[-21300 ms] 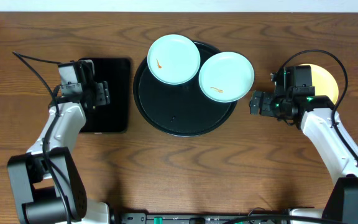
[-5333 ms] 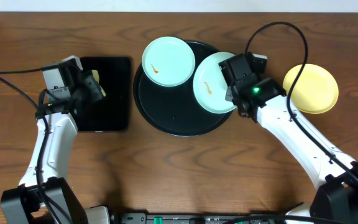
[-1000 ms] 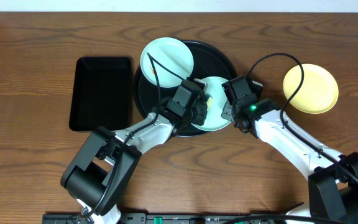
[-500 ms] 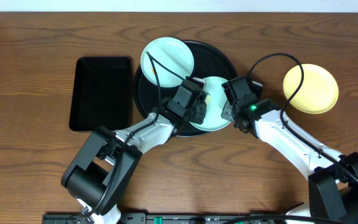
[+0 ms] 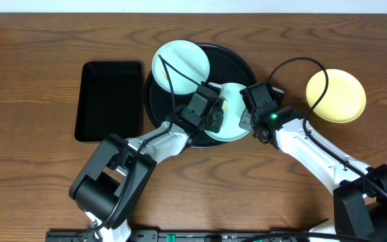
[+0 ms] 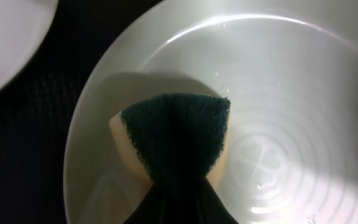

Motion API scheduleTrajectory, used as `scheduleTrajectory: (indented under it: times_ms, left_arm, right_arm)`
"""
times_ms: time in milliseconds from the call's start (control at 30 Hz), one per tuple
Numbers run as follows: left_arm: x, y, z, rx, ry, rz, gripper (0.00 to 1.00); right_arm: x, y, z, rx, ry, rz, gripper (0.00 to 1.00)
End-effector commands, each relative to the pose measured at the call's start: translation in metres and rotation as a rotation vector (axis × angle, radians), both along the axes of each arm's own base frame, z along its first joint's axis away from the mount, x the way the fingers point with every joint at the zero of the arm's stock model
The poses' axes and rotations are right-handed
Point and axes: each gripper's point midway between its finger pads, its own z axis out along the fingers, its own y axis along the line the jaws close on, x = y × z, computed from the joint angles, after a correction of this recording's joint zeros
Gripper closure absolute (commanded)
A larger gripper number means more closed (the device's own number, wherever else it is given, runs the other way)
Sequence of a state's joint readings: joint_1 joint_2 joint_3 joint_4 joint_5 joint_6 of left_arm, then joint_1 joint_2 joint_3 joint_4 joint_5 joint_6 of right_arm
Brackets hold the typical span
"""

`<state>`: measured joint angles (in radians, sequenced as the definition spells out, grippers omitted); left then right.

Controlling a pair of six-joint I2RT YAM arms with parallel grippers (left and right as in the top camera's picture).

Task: Clean dirty plates on tray and stack at the side
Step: 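Scrub the green plate with the sponge while the right gripper holds it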

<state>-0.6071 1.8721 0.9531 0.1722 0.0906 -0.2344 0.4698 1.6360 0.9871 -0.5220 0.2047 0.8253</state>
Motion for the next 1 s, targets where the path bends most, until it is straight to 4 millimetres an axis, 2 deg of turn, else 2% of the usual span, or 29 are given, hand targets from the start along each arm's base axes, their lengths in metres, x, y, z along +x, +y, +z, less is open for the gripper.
scheduleTrajectory:
  times_ms: [0,300,567,967]
  left_arm:
    - [-0.001,0.014,-0.025,0.094,0.004,0.007,0.92]
    - [0.004,0.02,-0.024,0.115,-0.019,0.022,0.92]
    - [0.007,0.018,-0.034,0.113,-0.02,0.022,0.92]
    - [0.019,0.021,-0.025,0.116,-0.079,0.057,0.92]
  right_arm:
    - [-0.001,0.006,-0.001,0.02,0.009,0.028,0.99]
    - [-0.001,0.006,-0.001,0.02,0.009,0.028,0.99]
    - [-0.001,0.006,-0.001,0.021,0.008,0.028,0.99]
    - [-0.001,0.006,-0.001,0.021,0.007,0.028,0.99]
